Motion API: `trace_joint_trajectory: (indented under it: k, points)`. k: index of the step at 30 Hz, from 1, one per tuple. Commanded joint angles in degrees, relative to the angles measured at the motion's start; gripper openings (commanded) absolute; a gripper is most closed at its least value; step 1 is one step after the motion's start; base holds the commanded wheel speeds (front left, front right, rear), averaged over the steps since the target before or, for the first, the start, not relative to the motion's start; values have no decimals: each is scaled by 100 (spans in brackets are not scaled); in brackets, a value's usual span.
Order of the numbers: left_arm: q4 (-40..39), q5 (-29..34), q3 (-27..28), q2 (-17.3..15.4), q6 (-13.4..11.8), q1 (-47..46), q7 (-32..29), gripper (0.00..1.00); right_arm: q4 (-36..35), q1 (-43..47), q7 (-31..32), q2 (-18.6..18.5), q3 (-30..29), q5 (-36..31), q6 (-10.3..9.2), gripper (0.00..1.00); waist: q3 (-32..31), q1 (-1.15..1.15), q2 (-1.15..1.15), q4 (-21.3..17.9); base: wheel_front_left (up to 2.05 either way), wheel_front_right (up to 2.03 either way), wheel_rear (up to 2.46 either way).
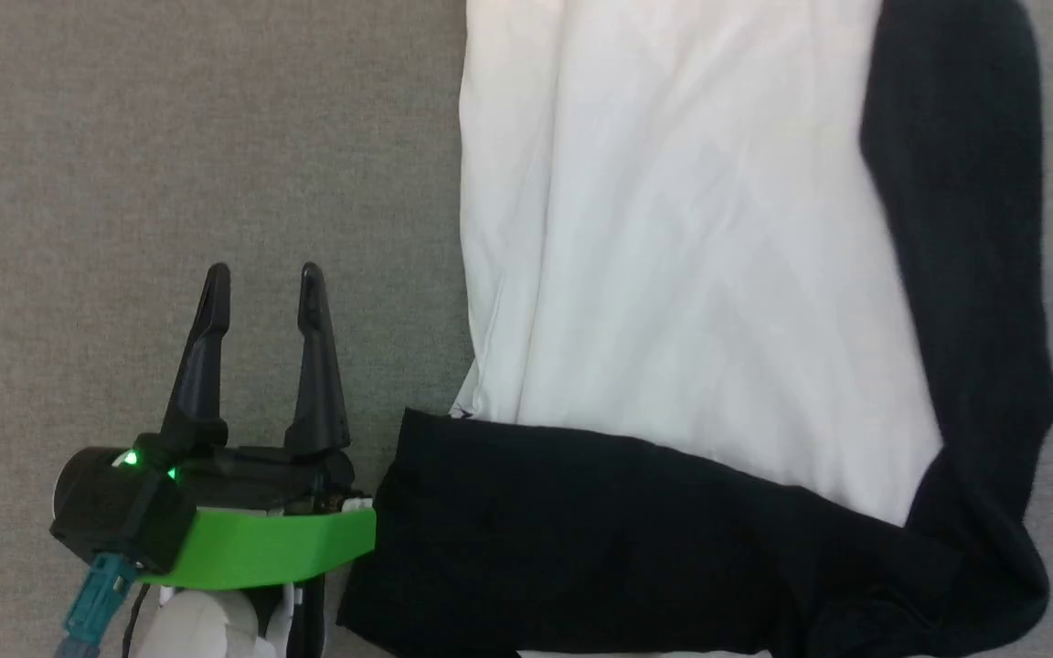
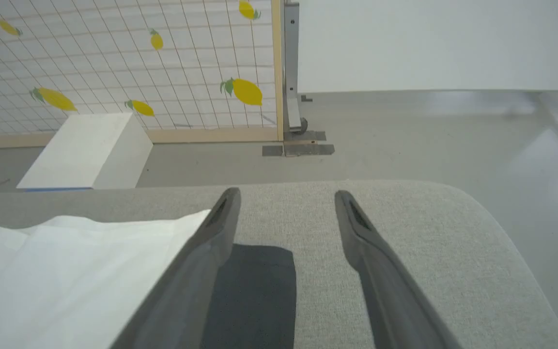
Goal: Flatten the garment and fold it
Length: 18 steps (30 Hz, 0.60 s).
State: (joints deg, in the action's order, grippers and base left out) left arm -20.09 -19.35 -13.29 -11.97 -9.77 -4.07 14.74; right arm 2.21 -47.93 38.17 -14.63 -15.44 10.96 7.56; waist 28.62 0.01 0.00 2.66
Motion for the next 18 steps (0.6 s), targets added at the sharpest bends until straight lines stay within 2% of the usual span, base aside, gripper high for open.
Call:
trace_joint_trajectory:
  k: [1, 7, 14, 15, 16, 17, 18]
  points:
    - [25, 64, 26, 65, 46, -116, 26, 100, 187, -112, 110, -4, -44, -130, -8, 100, 448, -1, 0, 251, 0, 0, 0]
    - [117, 135, -3, 250, 195, -212, 26, 100, 791, -259, 494, 52, -477, -576, -8, 100, 752, -1, 0, 489, 0, 0, 0]
    - [192, 206, 35, 428, 357, -273, 26, 100, 1047, -209, 760, 134, -709, -788, -8, 100, 959, -1, 0, 678, 0, 0, 0]
    - [211, 213, 47, 451, 381, -274, 26, 100, 1060, -203, 803, 151, -748, -811, -8, 97, 968, -1, 0, 692, 0, 0, 0]
    - [226, 220, 55, 467, 401, -275, 26, 100, 1063, -196, 818, 155, -765, -841, -8, 56, 972, -1, 0, 702, 0, 0, 0]
    - [248, 229, 66, 486, 423, -279, 26, 100, 1069, -187, 831, 159, -783, -879, -8, 11, 970, -1, 0, 711, 0, 0, 0]
    - [265, 236, 76, 500, 440, -282, 26, 100, 1071, -186, 829, 168, -801, -903, -8, 0, 965, -1, 0, 714, 0, 0, 0]
